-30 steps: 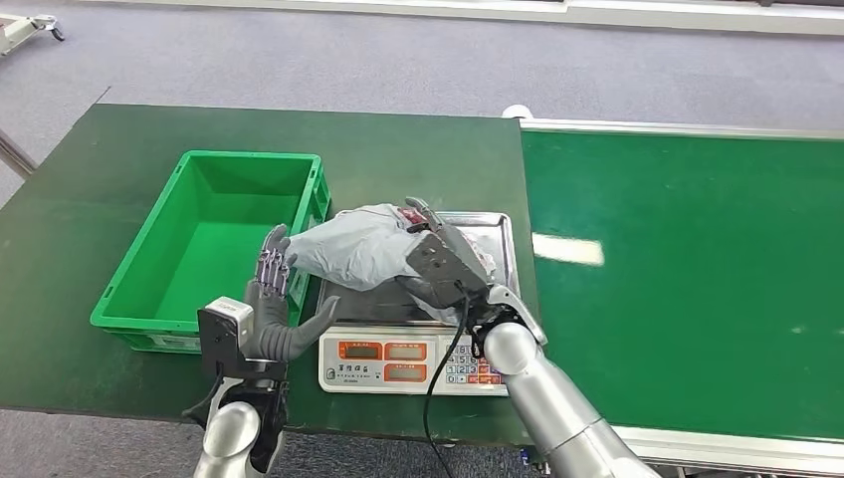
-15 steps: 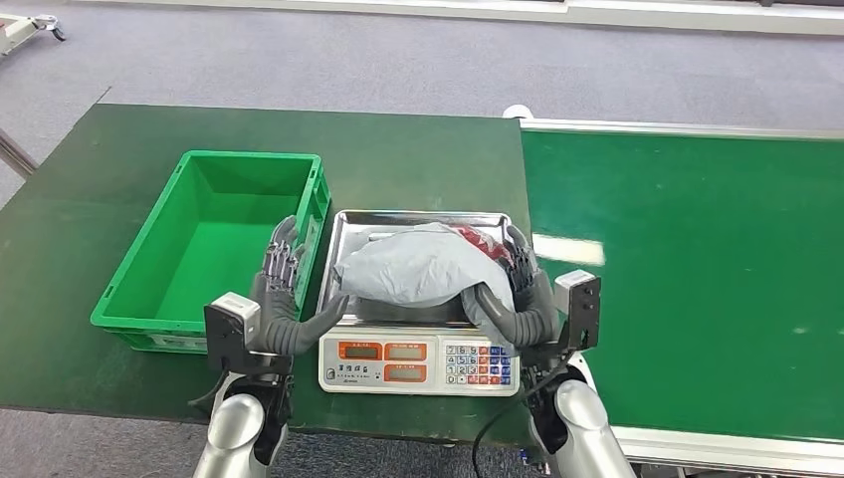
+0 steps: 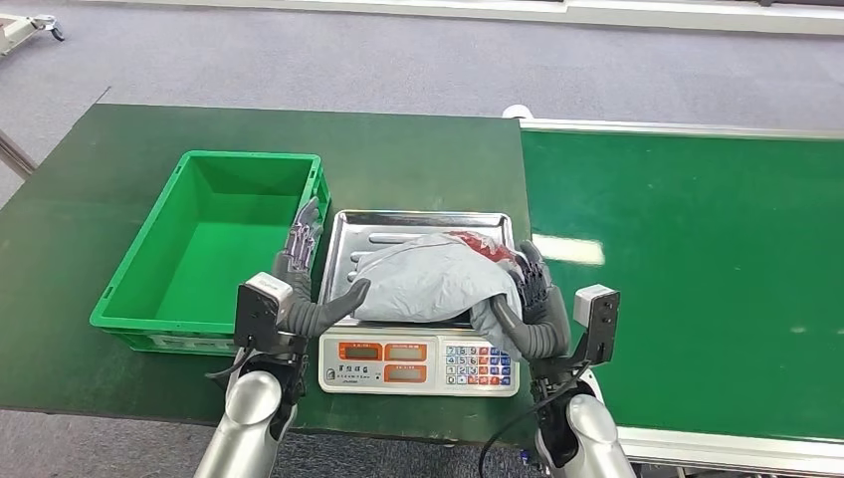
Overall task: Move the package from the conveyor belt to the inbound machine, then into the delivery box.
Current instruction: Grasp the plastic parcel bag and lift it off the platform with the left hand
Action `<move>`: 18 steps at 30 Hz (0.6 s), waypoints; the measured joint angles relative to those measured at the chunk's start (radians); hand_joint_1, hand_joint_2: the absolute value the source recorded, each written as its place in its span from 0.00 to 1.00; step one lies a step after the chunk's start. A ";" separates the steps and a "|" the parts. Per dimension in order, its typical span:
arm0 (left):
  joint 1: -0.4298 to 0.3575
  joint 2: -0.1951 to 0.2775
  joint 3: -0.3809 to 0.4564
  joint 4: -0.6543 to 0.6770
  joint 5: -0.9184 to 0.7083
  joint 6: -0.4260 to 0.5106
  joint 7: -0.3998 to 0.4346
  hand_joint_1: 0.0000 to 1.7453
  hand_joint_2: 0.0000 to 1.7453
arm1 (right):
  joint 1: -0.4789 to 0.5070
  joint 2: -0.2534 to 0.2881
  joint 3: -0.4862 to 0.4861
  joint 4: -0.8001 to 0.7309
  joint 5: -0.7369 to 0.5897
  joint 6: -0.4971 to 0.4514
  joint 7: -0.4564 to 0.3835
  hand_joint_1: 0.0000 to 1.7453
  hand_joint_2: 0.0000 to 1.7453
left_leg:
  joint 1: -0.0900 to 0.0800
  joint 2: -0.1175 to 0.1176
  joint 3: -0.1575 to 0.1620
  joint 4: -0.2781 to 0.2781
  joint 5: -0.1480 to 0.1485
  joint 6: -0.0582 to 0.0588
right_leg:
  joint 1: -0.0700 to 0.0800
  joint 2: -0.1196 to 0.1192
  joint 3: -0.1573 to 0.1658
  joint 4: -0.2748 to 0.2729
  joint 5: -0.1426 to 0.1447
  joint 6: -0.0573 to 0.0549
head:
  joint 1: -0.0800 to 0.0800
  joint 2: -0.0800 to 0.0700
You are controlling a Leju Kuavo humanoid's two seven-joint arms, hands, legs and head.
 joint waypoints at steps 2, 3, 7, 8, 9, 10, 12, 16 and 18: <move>-0.014 0.004 -0.011 0.006 -0.038 0.011 0.001 0.00 1.00 | 0.000 0.000 -0.003 0.000 -0.007 0.020 0.005 0.00 1.00 | 0.000 0.000 0.000 0.000 0.000 0.000 | 0.000 0.000 0.000 0.000 0.000 0.000 | 0.000 0.000; -0.027 0.006 -0.020 0.012 -0.065 0.015 0.003 0.00 1.00 | 0.000 0.000 -0.005 0.001 -0.015 0.035 0.007 0.00 1.00 | 0.000 0.000 0.000 0.000 0.000 0.000 | 0.000 0.000 0.000 0.000 0.000 0.000 | 0.000 0.000; -0.127 0.024 -0.079 0.070 -0.201 -0.024 0.010 0.00 1.00 | -0.004 0.000 -0.018 0.010 -0.055 0.103 0.018 0.00 1.00 | 0.000 -0.001 0.000 0.000 0.001 0.000 | 0.000 -0.001 0.000 0.000 0.000 0.000 | 0.000 0.000; -0.158 0.031 -0.100 0.093 -0.241 -0.048 0.011 0.00 1.00 | -0.005 0.000 -0.021 0.012 -0.061 0.117 0.020 0.00 1.00 | 0.000 -0.001 0.000 0.000 0.001 0.000 | 0.000 -0.001 0.001 0.000 0.001 0.000 | 0.000 0.000; -0.191 0.040 -0.126 0.126 -0.291 -0.076 0.010 0.00 1.00 | -0.005 0.000 -0.023 0.015 -0.066 0.133 0.022 0.00 1.00 | 0.000 -0.001 0.001 0.000 0.001 0.000 | 0.000 -0.001 0.001 0.000 0.001 0.000 | 0.000 0.000; -0.228 0.051 -0.157 0.171 -0.346 -0.105 0.004 0.00 1.00 | -0.006 0.000 -0.026 0.016 -0.069 0.147 0.023 0.00 1.00 | 0.000 0.000 0.001 0.000 0.001 0.000 | 0.000 -0.001 0.001 0.000 0.001 0.000 | 0.000 0.000; -0.301 0.073 -0.226 0.284 -0.456 -0.162 -0.023 0.00 1.00 | -0.005 0.000 -0.032 0.018 -0.071 0.169 0.025 0.00 1.00 | 0.000 0.000 0.001 0.000 0.002 0.000 | 0.000 0.000 0.001 0.000 0.002 0.000 | 0.000 0.000; -0.405 0.098 -0.342 0.479 -0.581 -0.204 -0.076 0.00 1.00 | 0.000 -0.002 -0.045 0.016 -0.069 0.184 0.028 0.00 1.00 | 0.000 0.001 0.002 0.000 0.002 0.000 | 0.000 0.001 0.001 0.000 0.002 0.000 | 0.000 0.000; -0.437 0.105 -0.379 0.540 -0.592 -0.204 -0.086 0.00 1.00 | 0.001 -0.005 -0.050 0.016 -0.069 0.185 0.029 0.00 1.00 | 0.000 0.001 0.001 0.000 0.002 0.000 | 0.000 0.001 0.001 0.000 0.002 0.000 | 0.000 0.000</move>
